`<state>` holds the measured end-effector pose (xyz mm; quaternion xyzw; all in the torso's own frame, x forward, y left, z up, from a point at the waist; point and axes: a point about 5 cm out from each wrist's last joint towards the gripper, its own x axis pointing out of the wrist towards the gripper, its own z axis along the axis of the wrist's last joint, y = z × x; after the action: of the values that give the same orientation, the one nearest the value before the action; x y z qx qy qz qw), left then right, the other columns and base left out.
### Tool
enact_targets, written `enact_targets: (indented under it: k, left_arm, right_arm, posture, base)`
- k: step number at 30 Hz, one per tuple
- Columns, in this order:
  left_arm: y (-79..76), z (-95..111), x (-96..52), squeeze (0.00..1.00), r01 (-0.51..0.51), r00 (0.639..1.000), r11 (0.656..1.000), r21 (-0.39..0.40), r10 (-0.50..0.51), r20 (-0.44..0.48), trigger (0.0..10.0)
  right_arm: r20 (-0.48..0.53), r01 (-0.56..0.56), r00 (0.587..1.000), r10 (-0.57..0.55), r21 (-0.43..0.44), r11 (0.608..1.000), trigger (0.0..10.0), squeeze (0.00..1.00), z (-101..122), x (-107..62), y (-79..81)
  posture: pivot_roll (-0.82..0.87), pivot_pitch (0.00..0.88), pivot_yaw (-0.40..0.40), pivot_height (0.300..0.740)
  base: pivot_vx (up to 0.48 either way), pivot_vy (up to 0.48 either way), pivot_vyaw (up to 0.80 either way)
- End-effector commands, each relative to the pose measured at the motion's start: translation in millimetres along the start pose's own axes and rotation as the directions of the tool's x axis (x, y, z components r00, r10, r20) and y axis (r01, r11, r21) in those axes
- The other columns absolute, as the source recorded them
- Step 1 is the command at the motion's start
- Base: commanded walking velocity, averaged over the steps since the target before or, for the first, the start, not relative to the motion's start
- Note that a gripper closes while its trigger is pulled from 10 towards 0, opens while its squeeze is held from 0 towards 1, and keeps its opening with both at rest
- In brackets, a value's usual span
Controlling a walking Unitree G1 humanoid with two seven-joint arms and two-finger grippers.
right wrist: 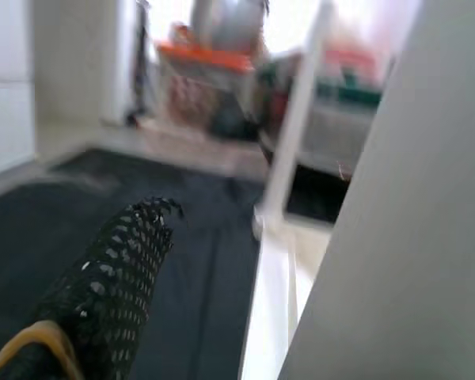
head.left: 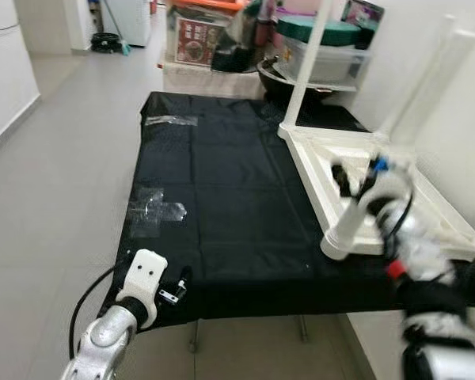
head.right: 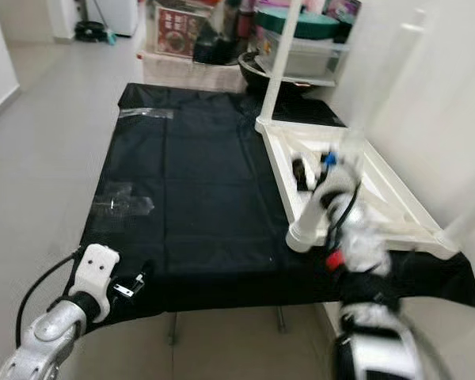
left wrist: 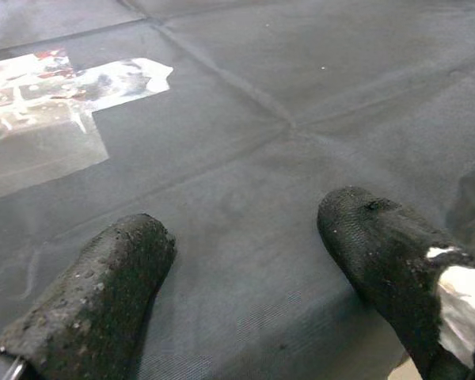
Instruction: Building children table
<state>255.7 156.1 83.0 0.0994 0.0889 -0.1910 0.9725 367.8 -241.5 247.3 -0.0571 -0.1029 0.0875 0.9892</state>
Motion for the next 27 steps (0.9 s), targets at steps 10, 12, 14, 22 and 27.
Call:
enact_targets:
  k: [10,12,14,22,27]
  left_arm:
    - [-5.8,-10.6,0.4,0.0,0.017,0.998,1.0,-0.011,-0.017,-0.054,10.0]
    - [-4.9,-10.8,-0.8,0.0,0.014,0.998,1.0,-0.009,-0.014,-0.055,10.0]
    - [-4.0,-11.0,-1.7,0.0,0.012,0.998,1.0,-0.008,-0.012,-0.057,10.0]
    - [-4.6,-9.7,1.0,0.0,0.019,0.998,1.0,-0.005,-0.02,-0.055,10.0]
    - [-5.8,-9.2,1.9,0.0,0.024,0.998,1.0,-0.006,-0.024,-0.053,10.0]
  right_arm:
    - [-0.064,-0.253,0.965,0.254,0.022,0.967,0.0,0.0,-24.7,0.0,31.4]
    - [-0.071,-0.311,0.947,0.313,0.037,0.95,0.0,0.0,-31.2,-2.9,40.6]
    - [-0.074,-0.373,0.924,0.376,0.055,0.926,0.0,0.0,-35.7,-6.2,48.0]
    - [-0.119,-0.49,0.859,0.498,0.09,0.867,0.0,0.0,-47.2,-17.9,56.5]
    - [-0.252,-0.25,0.933,0.259,0.066,0.966,0.0,0.0,-65.6,-11.5,37.7]
  posture:
    - [0.07,0.0,-0.175,0.74]
    - [0.07,0.0,-0.175,0.74]
    - [0.07,0.0,-0.175,0.74]
    - [0.06,0.0,-0.164,0.74]
    - [0.05,0.0,-0.163,0.74]
  base:
    - [0.0,0.0,0.0]
    - [0.0,0.0,0.0]
    - [0.0,0.0,0.0]
    - [0.0,0.0,0.0]
    - [0.0,0.0,0.0]
